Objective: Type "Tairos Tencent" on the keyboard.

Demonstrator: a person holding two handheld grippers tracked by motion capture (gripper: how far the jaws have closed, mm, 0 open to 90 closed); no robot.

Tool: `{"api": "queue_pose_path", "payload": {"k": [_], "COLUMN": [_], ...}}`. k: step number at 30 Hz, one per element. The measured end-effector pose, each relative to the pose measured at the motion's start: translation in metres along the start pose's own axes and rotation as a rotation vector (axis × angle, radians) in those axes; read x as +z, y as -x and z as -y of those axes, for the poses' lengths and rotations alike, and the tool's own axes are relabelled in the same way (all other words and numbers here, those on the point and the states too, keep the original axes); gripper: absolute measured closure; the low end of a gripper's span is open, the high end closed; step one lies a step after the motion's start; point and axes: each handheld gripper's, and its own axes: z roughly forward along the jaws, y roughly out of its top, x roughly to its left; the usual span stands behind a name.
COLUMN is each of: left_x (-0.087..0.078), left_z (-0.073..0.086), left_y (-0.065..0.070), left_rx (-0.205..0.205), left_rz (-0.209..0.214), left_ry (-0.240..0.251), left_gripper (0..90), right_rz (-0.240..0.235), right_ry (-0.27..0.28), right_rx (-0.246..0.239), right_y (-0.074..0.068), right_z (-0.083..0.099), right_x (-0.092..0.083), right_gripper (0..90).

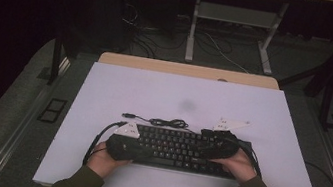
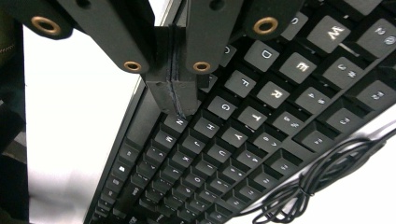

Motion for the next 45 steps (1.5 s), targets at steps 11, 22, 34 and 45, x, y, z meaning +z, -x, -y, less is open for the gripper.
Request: {"api": "queue_pose_path", "payload": {"k": [11, 22, 34, 45], "left_x": [0.006, 0.009, 0.004, -0.002], "left_z": [0.001, 0.003, 0.001, 0.0], "left_y": [0.002, 0.003, 0.001, -0.002], "left_rx": [0.022, 0.018, 0.021, -0.012], "left_rz": [0.007, 0.014, 0.002, -0.005], "left_ry": [-0.035, -0.039, -0.031, 0.001], "left_gripper": [89.0, 89.0, 88.9, 81.7], "right_rz": [0.002, 0.003, 0.003, 0.001], "right_ry": [-0.001, 0.0, 0.005, 0.006], "right_rx": [0.002, 0.005, 0.008, 0.011], "right_y": [0.001, 0.002, 0.002, 0.002], "right_z": [0.0, 0.0, 0.0, -0.001], "right_x": [0.0, -0.001, -0.001, -0.002], "right_gripper": [22.9, 23.2, 23.3, 23.6]}}
